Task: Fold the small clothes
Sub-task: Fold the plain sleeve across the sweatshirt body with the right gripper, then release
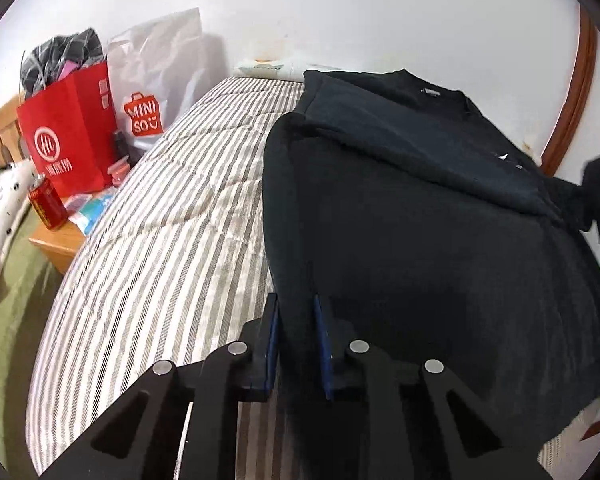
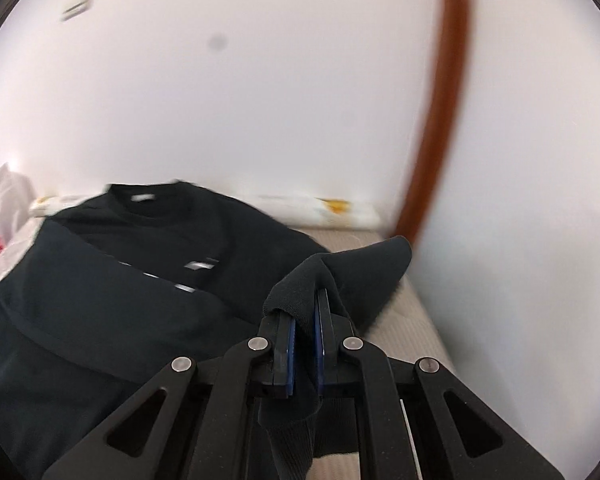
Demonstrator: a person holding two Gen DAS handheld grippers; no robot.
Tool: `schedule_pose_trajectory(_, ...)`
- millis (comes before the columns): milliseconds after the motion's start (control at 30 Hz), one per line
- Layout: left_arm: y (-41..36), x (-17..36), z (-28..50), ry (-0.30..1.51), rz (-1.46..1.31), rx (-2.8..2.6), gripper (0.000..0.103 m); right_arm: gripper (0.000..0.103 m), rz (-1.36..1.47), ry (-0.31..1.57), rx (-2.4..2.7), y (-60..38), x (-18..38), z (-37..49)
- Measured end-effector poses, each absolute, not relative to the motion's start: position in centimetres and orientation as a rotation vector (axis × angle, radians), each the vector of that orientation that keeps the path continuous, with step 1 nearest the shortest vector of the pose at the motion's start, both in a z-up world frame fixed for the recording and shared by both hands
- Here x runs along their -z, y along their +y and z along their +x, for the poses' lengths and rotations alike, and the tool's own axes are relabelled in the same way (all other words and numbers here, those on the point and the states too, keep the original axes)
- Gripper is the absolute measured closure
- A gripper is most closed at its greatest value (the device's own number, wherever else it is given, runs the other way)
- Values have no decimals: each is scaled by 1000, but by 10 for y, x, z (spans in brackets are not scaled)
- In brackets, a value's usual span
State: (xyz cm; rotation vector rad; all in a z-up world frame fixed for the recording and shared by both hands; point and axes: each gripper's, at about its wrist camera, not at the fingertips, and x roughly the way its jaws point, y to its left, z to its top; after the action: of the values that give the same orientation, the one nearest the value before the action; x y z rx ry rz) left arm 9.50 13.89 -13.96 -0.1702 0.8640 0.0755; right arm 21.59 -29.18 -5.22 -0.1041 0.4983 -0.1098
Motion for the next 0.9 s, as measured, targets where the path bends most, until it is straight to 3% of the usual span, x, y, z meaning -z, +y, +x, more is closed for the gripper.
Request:
schedule_pose_trajectory(333, 146, 142, 80, 857, -234, -45, 87, 96, -153, 505, -109, -149, 48, 245)
schedule_pose_trajectory(567, 148, 143, 80, 857, -243, -40, 88, 93, -220, 596, -231, -60, 97, 286)
schedule_pose_trajectory(633, 146, 143, 80, 859, -236, -42, 89, 86, -204, 682, -258, -53, 115, 296)
schedule_pose_trajectory(700, 144, 142, 79, 863, -226, -45, 89, 52, -161, 727, -280, -55, 124, 300)
schedule_pose_trajectory(767, 143, 142, 77, 864, -222, -44, 89, 42, -123, 705, -285, -69, 126, 289)
schedule_pose_trajectory(900, 140, 142, 76, 864, -209, -46, 88, 34, -148, 650, -260, -95, 123, 262)
